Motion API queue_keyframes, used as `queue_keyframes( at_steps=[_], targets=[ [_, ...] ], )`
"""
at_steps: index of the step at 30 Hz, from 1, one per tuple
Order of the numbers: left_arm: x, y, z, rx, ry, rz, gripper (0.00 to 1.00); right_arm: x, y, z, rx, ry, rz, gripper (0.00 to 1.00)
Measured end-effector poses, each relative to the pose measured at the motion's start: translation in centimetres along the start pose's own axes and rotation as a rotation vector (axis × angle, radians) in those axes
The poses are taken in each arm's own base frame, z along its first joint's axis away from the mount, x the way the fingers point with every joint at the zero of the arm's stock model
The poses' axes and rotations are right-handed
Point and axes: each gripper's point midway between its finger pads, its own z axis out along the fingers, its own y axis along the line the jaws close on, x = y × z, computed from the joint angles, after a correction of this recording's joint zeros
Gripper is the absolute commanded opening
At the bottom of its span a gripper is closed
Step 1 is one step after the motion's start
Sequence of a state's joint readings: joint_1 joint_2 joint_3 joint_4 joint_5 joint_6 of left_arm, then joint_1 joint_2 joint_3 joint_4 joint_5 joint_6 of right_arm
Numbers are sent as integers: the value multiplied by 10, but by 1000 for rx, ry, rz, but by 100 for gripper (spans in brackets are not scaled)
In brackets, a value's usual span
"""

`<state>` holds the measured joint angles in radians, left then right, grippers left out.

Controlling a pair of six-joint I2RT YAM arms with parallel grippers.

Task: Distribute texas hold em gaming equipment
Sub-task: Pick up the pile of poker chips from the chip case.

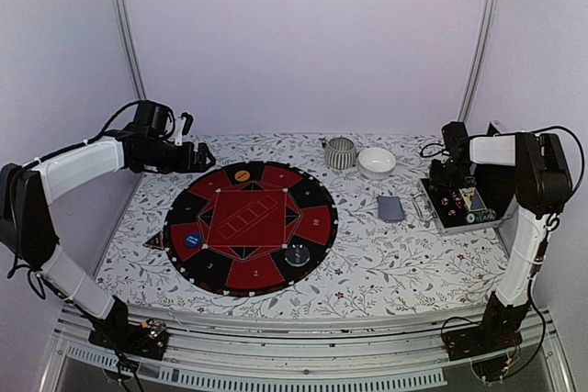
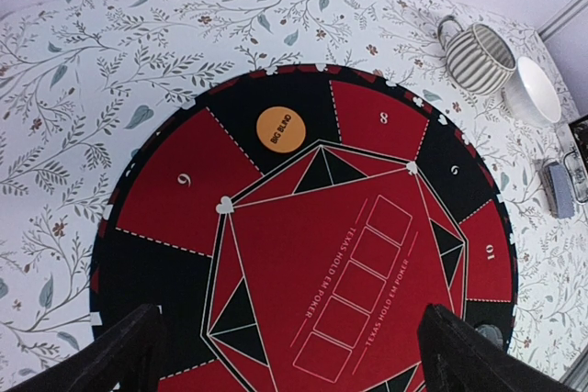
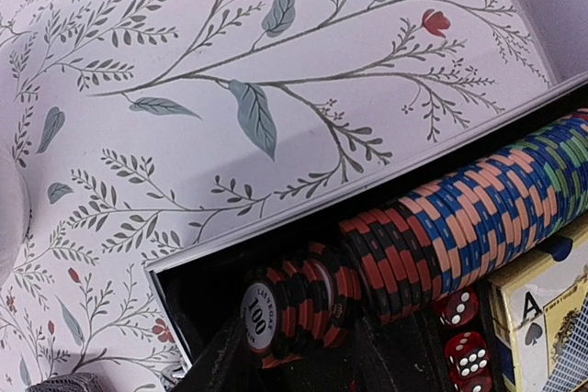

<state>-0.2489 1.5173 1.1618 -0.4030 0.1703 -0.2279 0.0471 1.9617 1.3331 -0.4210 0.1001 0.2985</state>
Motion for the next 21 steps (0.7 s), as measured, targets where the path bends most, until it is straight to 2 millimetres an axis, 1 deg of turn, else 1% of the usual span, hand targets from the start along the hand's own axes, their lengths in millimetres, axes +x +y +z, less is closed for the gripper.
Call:
queue_keyframes(
  at_steps=[6,11,14,21],
  targets=[
    [0,0,0,0,0,0,98,-7,2,8,2,-5,2,37],
    [0,-1,0,1,0,5,98,-4,3,16,3,13,-1,35],
    [0,-1,0,1,0,5,98,-4,4,17,-1,18,-7,35],
    [0,-1,0,1,0,10,98,-12,6,16,-1,4,-39,34]
  ],
)
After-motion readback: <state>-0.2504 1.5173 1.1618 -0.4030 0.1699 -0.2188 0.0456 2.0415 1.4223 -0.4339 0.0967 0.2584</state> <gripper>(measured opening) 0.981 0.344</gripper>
